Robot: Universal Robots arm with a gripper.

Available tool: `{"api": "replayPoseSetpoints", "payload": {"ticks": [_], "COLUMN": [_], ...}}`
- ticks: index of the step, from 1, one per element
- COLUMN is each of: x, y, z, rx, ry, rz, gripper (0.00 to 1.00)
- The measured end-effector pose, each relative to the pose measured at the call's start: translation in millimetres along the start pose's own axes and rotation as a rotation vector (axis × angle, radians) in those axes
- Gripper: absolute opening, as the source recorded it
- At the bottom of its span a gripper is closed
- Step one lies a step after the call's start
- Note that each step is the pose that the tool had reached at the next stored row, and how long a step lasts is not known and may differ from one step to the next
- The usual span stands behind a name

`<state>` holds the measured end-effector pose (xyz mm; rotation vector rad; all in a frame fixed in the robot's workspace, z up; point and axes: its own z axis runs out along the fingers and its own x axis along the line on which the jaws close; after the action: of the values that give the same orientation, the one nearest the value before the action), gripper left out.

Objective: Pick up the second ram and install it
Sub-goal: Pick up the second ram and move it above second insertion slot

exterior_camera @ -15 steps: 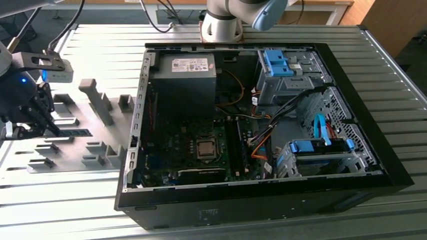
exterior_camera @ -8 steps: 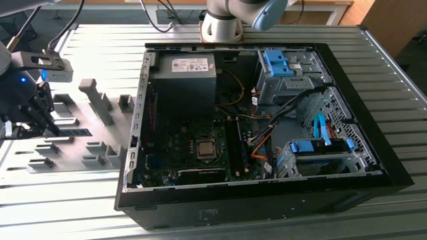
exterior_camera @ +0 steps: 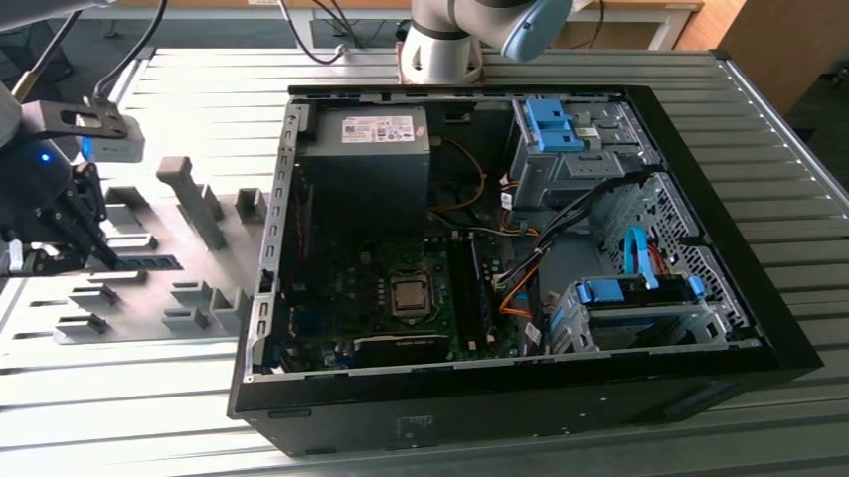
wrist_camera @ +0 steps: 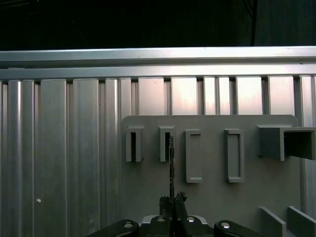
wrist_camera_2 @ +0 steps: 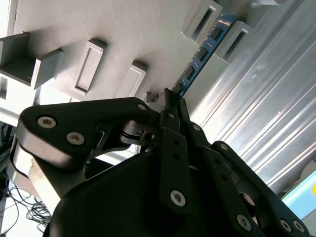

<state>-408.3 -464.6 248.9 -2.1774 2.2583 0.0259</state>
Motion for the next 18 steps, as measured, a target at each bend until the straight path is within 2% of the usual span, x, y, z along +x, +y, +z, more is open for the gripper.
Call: {"api": "replayPoseSetpoints", "payload": {"ticks": [6, 18], "x": [-0.1, -0.4], "y": [0.0, 0.2], "z": [-6.1, -23.8], "rx": [0.0005, 0.0005], "ry": [-0.0004, -0.0004], "rz": [0.0, 0.0], "gripper": [0.14, 0.14]}}
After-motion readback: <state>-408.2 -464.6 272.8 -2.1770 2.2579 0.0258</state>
